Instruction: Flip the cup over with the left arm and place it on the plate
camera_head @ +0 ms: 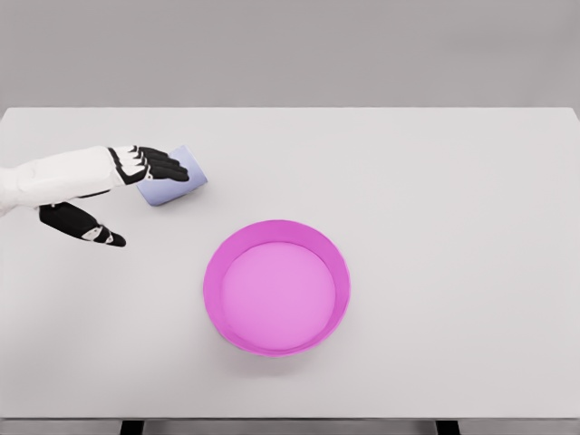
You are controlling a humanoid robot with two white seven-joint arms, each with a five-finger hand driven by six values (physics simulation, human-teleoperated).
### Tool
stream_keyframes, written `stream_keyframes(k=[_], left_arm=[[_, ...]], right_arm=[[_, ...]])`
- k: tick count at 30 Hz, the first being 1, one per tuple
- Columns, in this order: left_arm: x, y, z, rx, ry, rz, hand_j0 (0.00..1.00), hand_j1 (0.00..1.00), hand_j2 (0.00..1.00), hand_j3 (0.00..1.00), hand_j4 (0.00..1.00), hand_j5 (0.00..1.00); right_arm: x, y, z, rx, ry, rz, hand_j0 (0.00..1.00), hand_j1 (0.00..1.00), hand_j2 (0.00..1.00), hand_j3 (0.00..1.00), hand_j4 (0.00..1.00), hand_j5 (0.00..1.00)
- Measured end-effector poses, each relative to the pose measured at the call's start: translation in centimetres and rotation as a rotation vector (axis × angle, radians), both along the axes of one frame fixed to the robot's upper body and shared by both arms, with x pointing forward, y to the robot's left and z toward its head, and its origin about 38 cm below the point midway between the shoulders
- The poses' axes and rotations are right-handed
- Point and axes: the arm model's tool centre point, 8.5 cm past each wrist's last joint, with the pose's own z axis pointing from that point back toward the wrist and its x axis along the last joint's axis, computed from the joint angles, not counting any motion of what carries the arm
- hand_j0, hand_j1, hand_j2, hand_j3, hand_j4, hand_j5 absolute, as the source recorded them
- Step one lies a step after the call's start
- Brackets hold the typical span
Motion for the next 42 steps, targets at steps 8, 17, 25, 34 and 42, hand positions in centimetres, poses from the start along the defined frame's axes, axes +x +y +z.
stream_keyframes(k=[8,17,25,34,42], left_arm=[[0.3,-0.1,0.7,-0.217,0.099,0.003,1.00,1.00,1.00,1.00,1.00,1.00],[1.5,-0.3,-0.1,-0.448,0.140,0.176,1.00,1.00,1.00,1.00,1.00,1.00],[3.3,-0.5,-4.1,-0.351,0.316,0.497,1.00,1.00,1.00,1.00,1.00,1.00],[5.5,0.8,-4.2,-0.300,0.417,0.605,1.00,1.00,1.00,1.00,1.00,1.00],[7.6,-1.0,-4.5,-0.323,0.453,0.587,1.00,1.00,1.00,1.00,1.00,1.00]], right_arm=[[-0.2,0.0,0.0,0.000,0.005,-0.004,1.00,1.00,1.00,1.00,1.00,1.00],[-0.2,0.0,0.0,0.000,0.004,-0.005,1.00,1.00,1.00,1.00,1.00,1.00],[-0.2,0.0,0.0,0.000,0.004,-0.006,1.00,1.00,1.00,1.00,1.00,1.00],[-0.2,0.0,0.0,0.000,0.004,-0.005,1.00,1.00,1.00,1.00,1.00,1.00],[-0.2,0.0,0.0,0.000,0.004,-0.006,1.00,1.00,1.00,1.00,1.00,1.00]])
